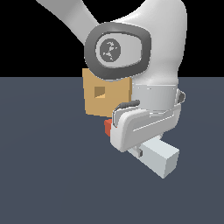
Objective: Insert the peg into the horizontal hole in a box.
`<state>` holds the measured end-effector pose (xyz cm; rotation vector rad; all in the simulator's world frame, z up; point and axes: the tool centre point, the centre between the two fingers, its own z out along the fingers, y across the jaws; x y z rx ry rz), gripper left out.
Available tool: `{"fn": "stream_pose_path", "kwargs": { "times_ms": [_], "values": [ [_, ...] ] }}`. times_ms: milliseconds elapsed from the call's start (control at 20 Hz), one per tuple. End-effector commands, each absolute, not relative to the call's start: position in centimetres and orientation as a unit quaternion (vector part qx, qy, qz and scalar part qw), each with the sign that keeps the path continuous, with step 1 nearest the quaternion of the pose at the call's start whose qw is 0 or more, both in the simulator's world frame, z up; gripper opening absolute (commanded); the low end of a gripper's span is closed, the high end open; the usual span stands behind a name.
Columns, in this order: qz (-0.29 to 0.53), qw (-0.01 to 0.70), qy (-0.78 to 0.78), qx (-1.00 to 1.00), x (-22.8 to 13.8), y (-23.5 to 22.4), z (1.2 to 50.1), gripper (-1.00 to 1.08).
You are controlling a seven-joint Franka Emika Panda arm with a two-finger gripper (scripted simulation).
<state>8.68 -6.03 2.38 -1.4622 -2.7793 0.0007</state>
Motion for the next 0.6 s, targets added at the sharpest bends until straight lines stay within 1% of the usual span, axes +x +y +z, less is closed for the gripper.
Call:
{"fn": "stream_pose_path", "kwargs": {
  "times_ms": [0,550],
  "values": [
    [0.000,0.000,-0.885,-0.466,8.72,-6.05,2.44,-1.00],
    [0.000,0.001,-0.877,-0.480,7.78,-5.97,2.70,-1.00]
  ]
}}
